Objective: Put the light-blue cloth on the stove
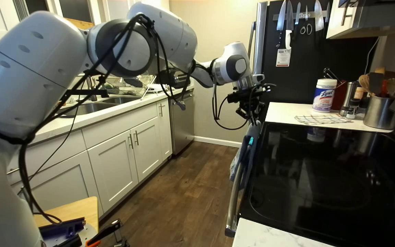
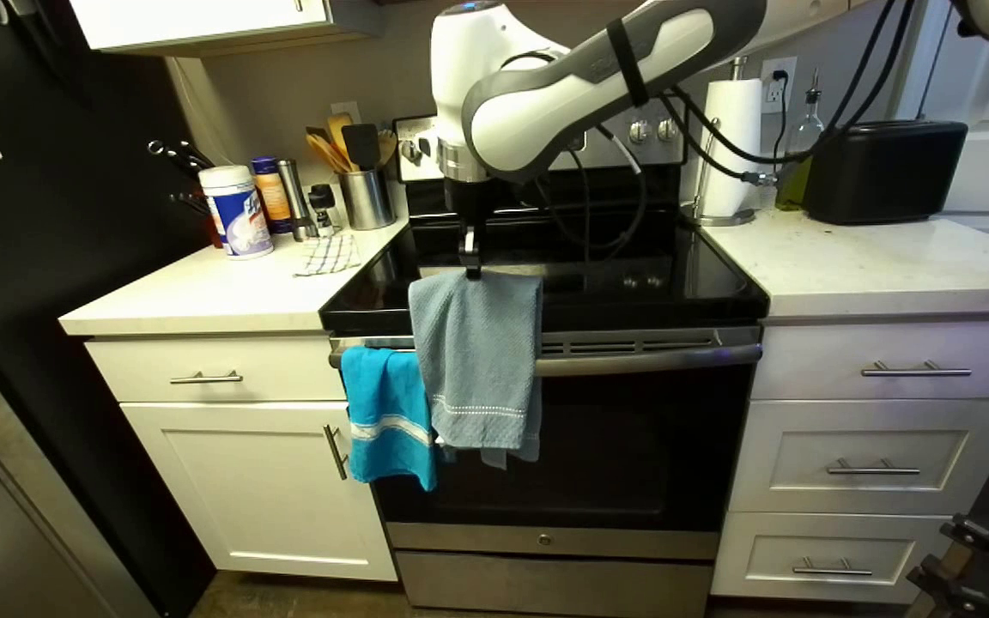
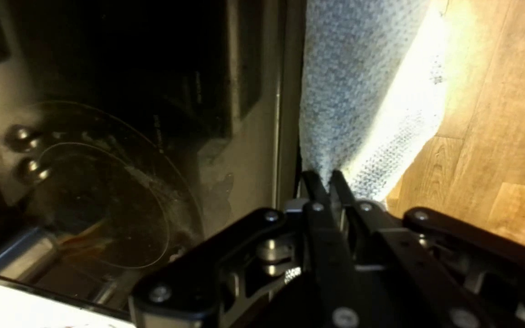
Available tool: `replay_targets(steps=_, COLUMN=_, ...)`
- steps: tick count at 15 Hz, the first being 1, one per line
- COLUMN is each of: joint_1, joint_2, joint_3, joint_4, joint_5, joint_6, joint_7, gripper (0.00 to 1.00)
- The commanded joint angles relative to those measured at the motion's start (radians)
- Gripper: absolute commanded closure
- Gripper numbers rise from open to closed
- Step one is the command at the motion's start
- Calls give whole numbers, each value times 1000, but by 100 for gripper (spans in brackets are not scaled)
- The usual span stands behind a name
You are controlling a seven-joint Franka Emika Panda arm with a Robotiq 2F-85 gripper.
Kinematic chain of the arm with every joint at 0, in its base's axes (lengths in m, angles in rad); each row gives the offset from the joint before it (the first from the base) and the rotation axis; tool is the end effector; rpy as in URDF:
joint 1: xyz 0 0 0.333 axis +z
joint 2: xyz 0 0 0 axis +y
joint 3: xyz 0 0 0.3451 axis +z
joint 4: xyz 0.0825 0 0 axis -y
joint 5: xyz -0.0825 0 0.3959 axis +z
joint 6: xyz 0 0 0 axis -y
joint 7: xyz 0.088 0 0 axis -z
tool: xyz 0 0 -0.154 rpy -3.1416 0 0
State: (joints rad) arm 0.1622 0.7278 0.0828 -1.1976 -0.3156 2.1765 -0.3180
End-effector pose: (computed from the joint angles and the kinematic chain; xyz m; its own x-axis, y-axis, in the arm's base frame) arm 0.8010 0.1571 0.3520 0.7533 0.6411 0.1469 0.5839 -0.7546 0.2995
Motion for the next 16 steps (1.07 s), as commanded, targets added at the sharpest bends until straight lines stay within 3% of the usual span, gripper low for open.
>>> replay_targets(steps=1, joint_1=-29, joint_2=-101, joint_3=-12, joint_4=-66, joint_5=17, joint_6=6, joint_7=-19, gripper=98)
replay_targets(steps=6, joint_1=-67, joint_2=-118, joint_3=-31, joint_4=-26, joint_5=22, joint_6=-16, joint_7=-18, gripper=98)
replay_targets(steps=16, joint_1=-156, joint_2=24, joint_3=-42, joint_4=173, joint_5=61, joint_6=9, joint_7=-74, gripper=98)
